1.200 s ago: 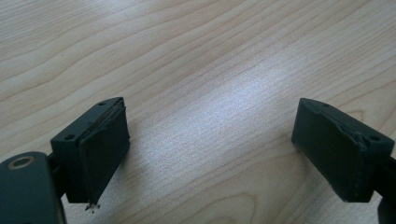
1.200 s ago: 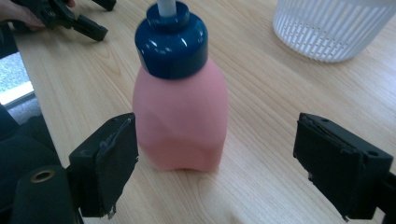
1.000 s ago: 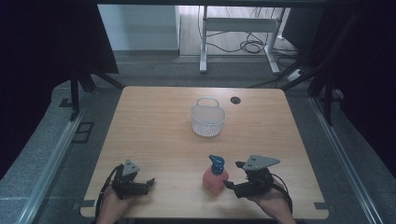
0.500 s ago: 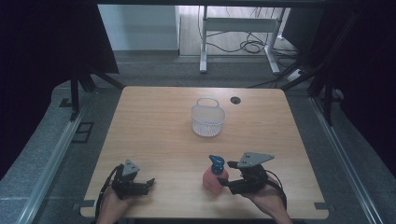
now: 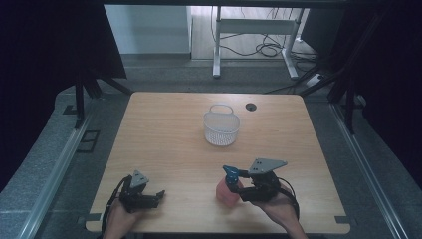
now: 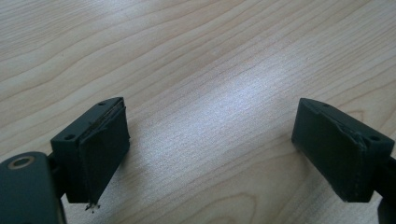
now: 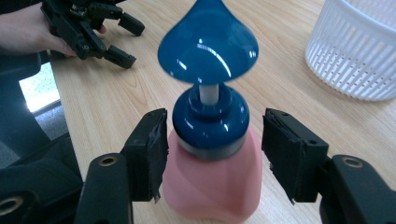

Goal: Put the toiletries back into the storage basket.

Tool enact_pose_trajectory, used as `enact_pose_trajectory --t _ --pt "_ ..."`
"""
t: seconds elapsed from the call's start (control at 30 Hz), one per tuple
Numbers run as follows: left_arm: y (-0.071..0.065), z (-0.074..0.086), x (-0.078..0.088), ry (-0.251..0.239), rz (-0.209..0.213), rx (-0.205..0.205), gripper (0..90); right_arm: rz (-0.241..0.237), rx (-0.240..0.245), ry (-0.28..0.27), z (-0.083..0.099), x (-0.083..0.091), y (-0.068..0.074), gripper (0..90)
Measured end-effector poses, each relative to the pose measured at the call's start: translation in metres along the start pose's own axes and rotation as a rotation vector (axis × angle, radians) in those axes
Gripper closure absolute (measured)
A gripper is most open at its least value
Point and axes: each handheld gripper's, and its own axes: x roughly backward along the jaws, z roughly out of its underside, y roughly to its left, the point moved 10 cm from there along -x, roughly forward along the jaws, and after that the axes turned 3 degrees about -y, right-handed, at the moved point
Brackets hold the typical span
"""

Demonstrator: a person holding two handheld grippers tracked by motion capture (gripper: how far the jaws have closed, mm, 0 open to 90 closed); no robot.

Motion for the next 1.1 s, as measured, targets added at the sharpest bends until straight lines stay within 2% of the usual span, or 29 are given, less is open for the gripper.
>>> enact_pose_trajectory --t 0.33,0.53,0.77,1.1 --pt "0.000 0.000 0.000 0.002 0.001 -0.003 10.6 -0.014 0.013 0.003 -0.005 -0.008 0.001 49.1" --pt "0.000 0.000 0.000 0.003 0.001 -0.003 10.7 0.007 0.027 -0.007 -0.006 -0.007 0.000 52.5" --pt "0.000 0.000 0.000 0.003 0.001 -0.002 10.6 0.029 0.036 -0.011 -0.009 -0.007 -0.001 52.7" --pt "0.000 0.000 0.000 -0.001 0.001 0.001 10.6 0.006 0.032 -0.022 -0.026 -0.002 -0.003 52.7"
